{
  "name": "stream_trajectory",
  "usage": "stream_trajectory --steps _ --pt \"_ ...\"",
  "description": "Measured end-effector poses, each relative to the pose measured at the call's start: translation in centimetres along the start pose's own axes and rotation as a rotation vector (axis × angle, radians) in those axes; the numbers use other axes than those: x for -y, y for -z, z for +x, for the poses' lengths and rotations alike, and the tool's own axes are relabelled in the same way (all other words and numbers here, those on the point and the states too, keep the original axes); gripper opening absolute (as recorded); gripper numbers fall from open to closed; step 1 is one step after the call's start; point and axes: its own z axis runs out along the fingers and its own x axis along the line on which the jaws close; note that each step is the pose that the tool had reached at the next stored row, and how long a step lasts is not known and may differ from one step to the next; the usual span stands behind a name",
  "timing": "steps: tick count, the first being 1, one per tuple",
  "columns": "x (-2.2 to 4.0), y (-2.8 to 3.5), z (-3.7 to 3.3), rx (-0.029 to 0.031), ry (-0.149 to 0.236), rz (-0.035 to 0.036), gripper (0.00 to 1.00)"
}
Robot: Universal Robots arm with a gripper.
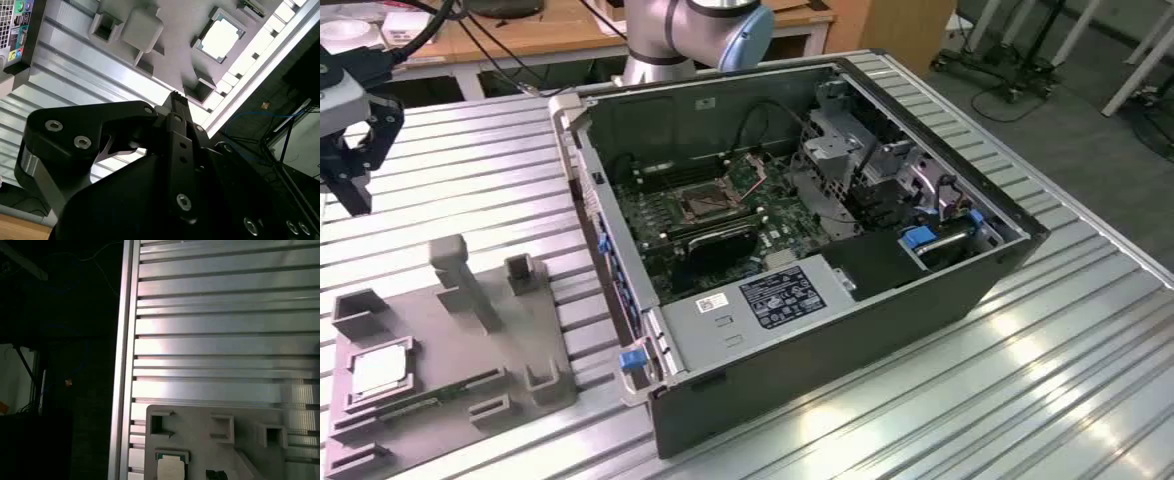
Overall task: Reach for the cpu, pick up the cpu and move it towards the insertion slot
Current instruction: 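Reach for the cpu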
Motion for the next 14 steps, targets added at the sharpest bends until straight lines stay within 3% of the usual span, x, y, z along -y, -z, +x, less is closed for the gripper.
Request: stream_trajectory --steps 14 --pt "-0.07 -0.01 0.0 0.0 0.0 0.0 0.11"
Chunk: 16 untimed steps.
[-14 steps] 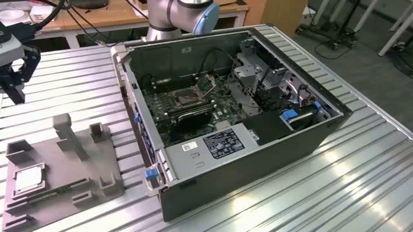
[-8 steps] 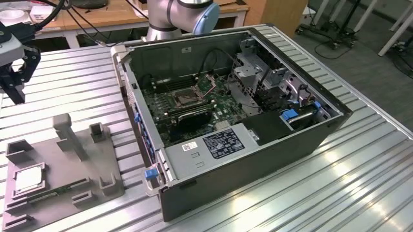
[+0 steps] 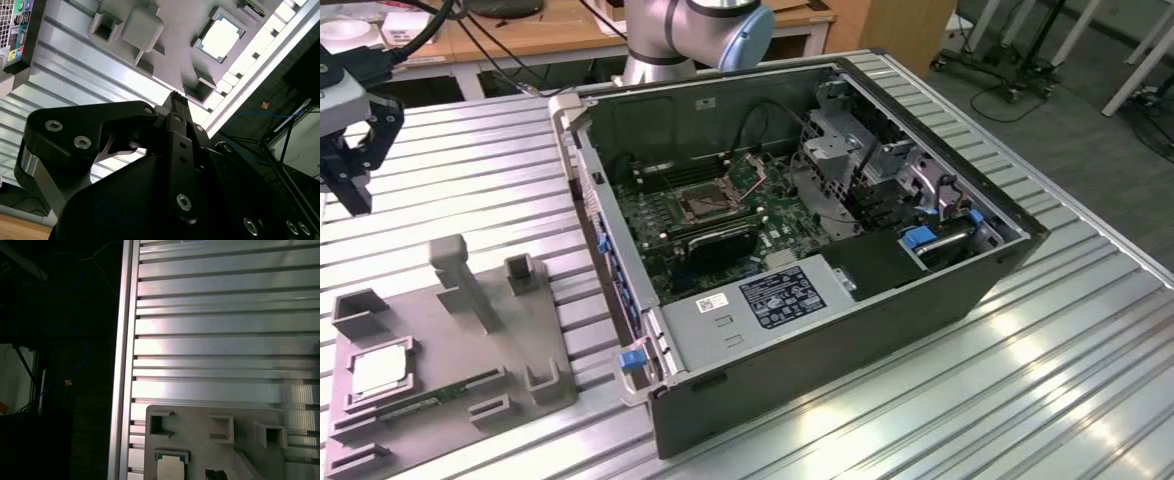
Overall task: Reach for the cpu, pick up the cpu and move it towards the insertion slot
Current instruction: 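Reach for the cpu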
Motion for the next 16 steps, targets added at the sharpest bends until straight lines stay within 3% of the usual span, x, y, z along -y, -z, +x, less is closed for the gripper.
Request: stream_trajectory --steps 6,11,16 --pt "-0.01 -0.05 0.27 0.0001 0.0 0.0 0.11" --pt "0.0 -0.2 1.68 0.0003 0.0 0.0 0.11" --pt "1.02 -0.39 2.51 0.0005 0.001 0.0001 0.11"
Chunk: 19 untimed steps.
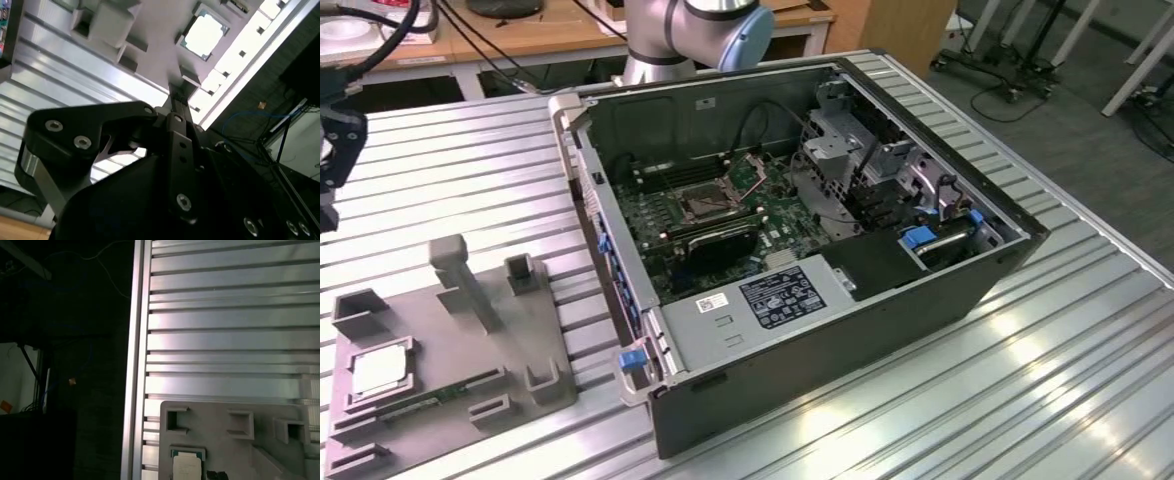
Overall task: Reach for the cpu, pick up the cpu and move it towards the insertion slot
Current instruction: 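Reach for the cpu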
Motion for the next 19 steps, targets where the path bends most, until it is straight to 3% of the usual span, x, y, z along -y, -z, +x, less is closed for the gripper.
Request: stream_trajectory --steps 6,14,19 --pt "1.71 -0.31 0.6 0.0001 0.001 -0.0001 0.11" --pt "2.13 -1.45 2.19 0.0015 0.005 0.0 0.11" --pt "2.16 -1.65 2.34 0.0108 0.009 0.0002 0.11"
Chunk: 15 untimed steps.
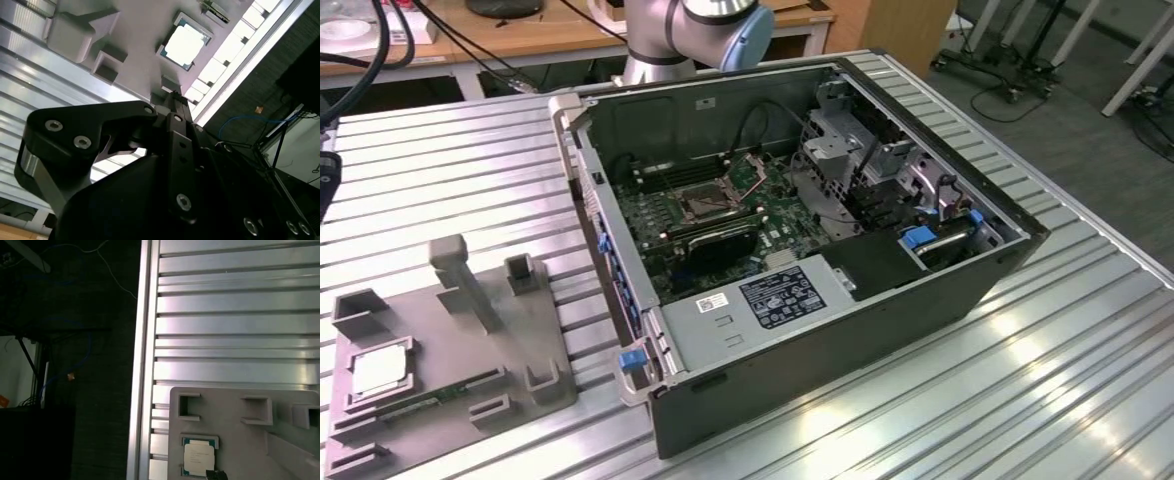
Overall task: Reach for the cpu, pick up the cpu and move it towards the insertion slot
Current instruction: 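Reach for the cpu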
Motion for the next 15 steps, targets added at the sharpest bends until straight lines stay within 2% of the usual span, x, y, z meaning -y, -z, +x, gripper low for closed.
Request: stream_trajectory --steps 6,7,12,13,15 --pt "0.0 0.0 0.01 0.0001 0.0 0.0 0.11" --pt "0.0 0.0 0.01 0.0001 0.0 0.0 0.18" --pt "0.0 0.0 0.01 0.0002 0.0 0.0 0.19" --pt "0.0 0.0 0.01 0.0002 0.0 0.0 0.25" --pt "0.0 0.0 0.01 0.0002 0.0 0.0 0.25"
